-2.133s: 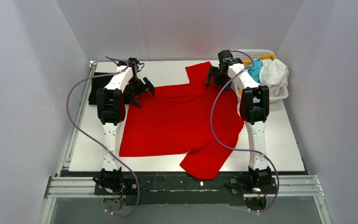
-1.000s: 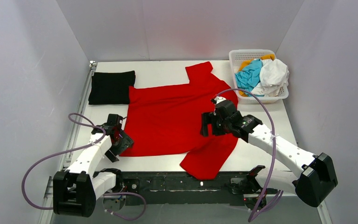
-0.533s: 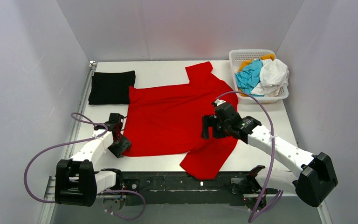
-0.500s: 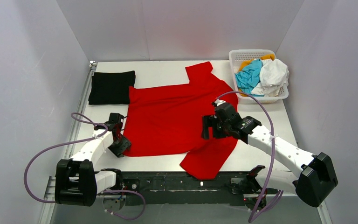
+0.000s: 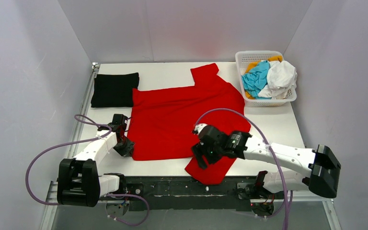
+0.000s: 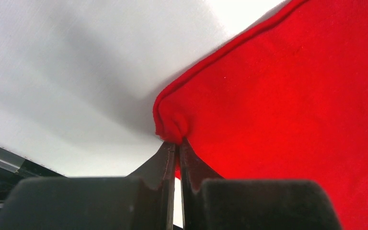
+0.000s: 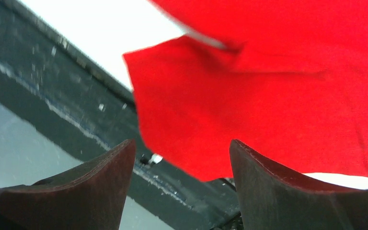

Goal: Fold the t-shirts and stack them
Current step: Grab the side of the flattened tshirt closest away from the robot with both arms

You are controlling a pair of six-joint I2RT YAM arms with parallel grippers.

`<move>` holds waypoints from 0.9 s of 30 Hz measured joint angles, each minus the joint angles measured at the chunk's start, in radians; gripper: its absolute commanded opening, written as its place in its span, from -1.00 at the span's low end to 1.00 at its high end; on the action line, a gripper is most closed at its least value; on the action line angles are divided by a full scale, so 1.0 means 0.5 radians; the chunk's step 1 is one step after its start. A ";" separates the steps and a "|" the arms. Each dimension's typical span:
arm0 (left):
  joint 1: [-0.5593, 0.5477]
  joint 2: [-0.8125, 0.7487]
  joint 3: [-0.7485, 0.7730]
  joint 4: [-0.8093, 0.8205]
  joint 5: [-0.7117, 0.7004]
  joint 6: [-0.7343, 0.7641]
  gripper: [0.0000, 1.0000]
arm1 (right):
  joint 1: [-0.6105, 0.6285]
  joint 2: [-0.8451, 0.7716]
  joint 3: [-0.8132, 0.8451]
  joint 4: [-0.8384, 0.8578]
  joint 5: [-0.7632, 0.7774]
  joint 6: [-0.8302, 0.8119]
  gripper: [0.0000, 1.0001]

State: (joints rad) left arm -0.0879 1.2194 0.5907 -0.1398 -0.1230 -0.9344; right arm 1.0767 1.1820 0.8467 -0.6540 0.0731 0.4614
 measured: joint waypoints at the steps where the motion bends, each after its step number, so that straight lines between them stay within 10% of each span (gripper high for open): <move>1: 0.000 -0.008 -0.002 0.001 -0.002 -0.001 -1.00 | 0.099 0.042 0.018 -0.016 0.009 0.000 0.58; 18: 0.000 -0.054 -0.031 0.017 -0.004 -0.018 -1.00 | 0.703 0.593 0.029 -0.117 0.153 0.109 0.32; 20: 0.000 -0.054 -0.031 0.017 -0.004 -0.019 -1.00 | 0.713 0.623 0.029 -0.124 0.201 0.130 0.02; 23: 0.000 -0.054 -0.031 0.017 -0.004 -0.021 -1.00 | 0.714 0.649 0.029 -0.137 0.291 0.161 -0.97; 27: 0.000 -0.064 -0.026 -0.009 -0.009 -0.033 -1.00 | 0.713 0.656 0.029 -0.163 0.322 0.190 -0.97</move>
State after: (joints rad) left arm -0.0879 1.1873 0.5777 -0.1444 -0.1276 -0.9508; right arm 1.4330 1.5101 0.8612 -0.7357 0.2340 0.5564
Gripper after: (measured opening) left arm 0.021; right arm 0.033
